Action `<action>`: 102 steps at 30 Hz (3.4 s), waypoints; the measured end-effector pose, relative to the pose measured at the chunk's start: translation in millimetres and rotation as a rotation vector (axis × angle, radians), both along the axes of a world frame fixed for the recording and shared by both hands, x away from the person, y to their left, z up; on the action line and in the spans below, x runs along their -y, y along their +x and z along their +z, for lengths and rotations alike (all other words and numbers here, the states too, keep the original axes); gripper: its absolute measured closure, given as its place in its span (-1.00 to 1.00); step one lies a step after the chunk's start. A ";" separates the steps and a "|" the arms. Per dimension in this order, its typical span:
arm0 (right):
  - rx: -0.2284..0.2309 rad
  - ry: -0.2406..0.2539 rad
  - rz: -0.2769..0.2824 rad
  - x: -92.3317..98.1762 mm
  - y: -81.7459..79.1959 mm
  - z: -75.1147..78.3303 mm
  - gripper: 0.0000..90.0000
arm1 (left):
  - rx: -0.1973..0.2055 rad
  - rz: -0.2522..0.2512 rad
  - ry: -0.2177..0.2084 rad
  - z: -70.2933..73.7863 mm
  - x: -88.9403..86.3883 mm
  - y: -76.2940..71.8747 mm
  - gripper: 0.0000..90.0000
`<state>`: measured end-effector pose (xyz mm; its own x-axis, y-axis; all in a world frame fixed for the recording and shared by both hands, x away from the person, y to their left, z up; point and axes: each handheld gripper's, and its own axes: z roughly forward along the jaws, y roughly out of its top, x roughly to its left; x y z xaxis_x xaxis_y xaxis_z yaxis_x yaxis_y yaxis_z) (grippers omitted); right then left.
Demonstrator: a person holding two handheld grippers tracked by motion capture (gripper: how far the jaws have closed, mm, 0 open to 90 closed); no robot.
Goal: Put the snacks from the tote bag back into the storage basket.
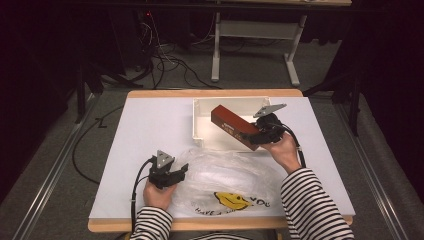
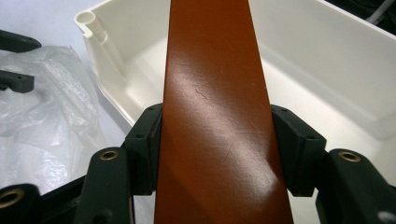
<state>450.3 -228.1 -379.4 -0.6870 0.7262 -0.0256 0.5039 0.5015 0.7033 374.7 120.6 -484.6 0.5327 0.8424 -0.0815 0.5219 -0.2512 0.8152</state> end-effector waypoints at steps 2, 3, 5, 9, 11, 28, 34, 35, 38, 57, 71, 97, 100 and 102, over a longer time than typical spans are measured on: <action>0.006 -0.007 0.001 -2.5 1.4 -0.6 -0.06 | 0.003 0.000 -0.002 0.2 -0.4 -0.4 -0.12; 0.004 -0.008 -0.003 -3.6 1.9 -0.9 -0.06 | 0.003 0.001 -0.004 0.1 -0.4 -0.4 -0.12; 0.006 -0.017 0.000 -5.1 4.1 -2.6 -0.06 | 0.000 0.001 -0.005 0.1 -0.5 -0.2 -0.12; -0.010 -0.026 -0.007 -6.5 9.2 -7.3 -0.06 | 0.001 0.003 -0.006 0.1 -0.5 -0.3 -0.12; -0.015 -0.037 -0.014 -7.3 12.4 -10.1 -0.06 | -0.001 0.002 -0.006 0.1 -0.7 0.0 -0.12; -0.034 -0.058 -0.013 -18.4 26.5 -21.9 -0.06 | -0.003 -0.001 -0.001 -0.1 -0.1 0.3 -0.12; -0.048 -0.065 -0.018 -18.5 30.4 -24.0 -0.06 | -0.004 -0.002 0.004 -0.1 0.2 0.4 -0.12; -0.048 -0.064 -0.019 -19.0 30.7 -24.1 -0.06 | -0.003 -0.002 0.003 -0.2 0.3 0.4 -0.12; -0.044 -0.063 -0.016 -19.4 32.0 -24.9 -0.07 | -0.003 -0.002 0.005 0.0 0.4 0.2 -0.12; -0.083 -0.093 -0.029 -21.6 39.8 -33.9 -0.07 | -0.003 -0.002 0.005 -0.1 0.3 0.3 -0.12; -0.100 -0.106 -0.049 -19.6 42.8 -38.5 -0.08 | 0.002 -0.004 0.001 -0.1 0.1 -0.1 -0.12; -0.062 -0.036 -0.091 -2.6 39.8 -26.9 -0.18 | 0.001 -0.003 0.000 -0.1 0.1 -0.1 -0.13; -0.061 -0.010 -0.077 0.1 34.4 -23.8 -0.17 | -0.001 -0.002 0.001 -0.2 0.2 0.2 -0.13; -0.057 -0.016 -0.073 -0.2 30.6 -22.8 -0.12 | 0.001 -0.003 0.001 -0.1 0.2 0.0 -0.13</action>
<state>480.9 -227.9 -402.1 -0.6330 0.7741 -0.0002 0.5784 0.4731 0.6645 374.7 120.3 -484.7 0.5350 0.8410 -0.0803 0.5208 -0.2535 0.8152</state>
